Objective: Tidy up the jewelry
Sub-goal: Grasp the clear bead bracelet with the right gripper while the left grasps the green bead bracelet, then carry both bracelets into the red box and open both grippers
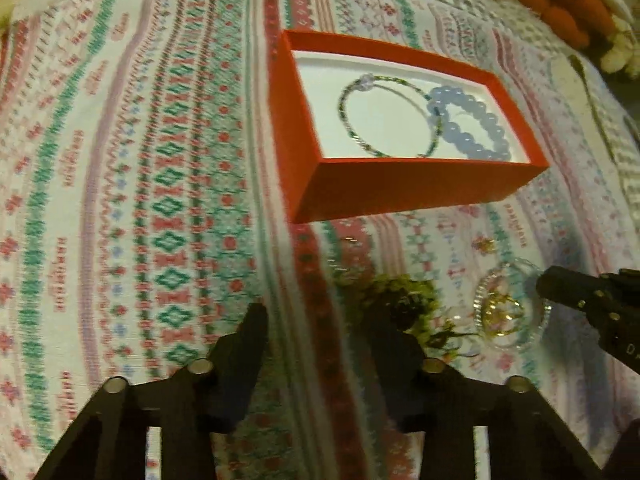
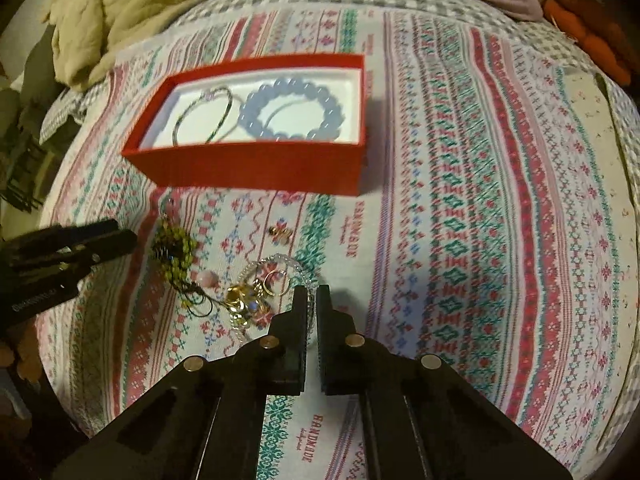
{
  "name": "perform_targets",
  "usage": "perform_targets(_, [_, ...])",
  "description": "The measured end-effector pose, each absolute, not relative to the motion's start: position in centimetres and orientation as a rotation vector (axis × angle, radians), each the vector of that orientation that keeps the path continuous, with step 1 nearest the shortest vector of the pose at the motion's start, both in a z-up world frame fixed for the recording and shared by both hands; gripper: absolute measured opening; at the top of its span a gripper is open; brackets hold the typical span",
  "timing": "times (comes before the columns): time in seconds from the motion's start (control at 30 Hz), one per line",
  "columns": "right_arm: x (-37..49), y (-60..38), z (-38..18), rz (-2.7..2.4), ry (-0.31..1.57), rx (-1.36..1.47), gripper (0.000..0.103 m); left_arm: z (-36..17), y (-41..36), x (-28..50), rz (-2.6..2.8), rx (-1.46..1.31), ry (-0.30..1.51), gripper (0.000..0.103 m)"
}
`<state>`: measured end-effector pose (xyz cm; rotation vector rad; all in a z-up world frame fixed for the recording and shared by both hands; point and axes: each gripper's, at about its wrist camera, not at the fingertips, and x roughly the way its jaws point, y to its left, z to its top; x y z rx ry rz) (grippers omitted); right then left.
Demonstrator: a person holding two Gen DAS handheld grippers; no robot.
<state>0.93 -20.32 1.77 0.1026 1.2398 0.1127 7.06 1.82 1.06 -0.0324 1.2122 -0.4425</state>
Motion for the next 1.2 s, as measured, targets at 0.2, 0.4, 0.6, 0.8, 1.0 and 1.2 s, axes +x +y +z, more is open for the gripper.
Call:
perform_targets(0.2, [0.5,-20.6,2.7,0.122,1.223,0.112,0.004,-0.1,0.2,7.5,-0.473,-0.039,1.241,0.023])
perform_targets(0.4, [1.1,-20.2,2.6,0.122,1.226,0.117,0.004,-1.0,-1.9,7.7,-0.478,-0.003,1.247,0.017])
perform_targets(0.6, [1.1,-20.8,2.5,0.113,1.230,0.125,0.004,-1.9,-4.9,6.9,-0.536,0.099,1.219,0.017])
perform_targets(0.8, [1.2,-21.3,2.1,0.088,1.237,0.128,0.004,-2.2,-6.4,5.8,-0.543,0.183,1.162,0.003])
perform_targets(1.0, [1.3,-21.7,2.8,0.092,1.218,0.145,0.004,-1.5,-5.5,5.7,-0.542,0.135,1.165,0.000])
perform_targets(1.2, [1.0,-21.3,4.5,0.123,1.178,0.139,0.004,0.5,-4.5,5.7,-0.555,0.103,1.119,0.000])
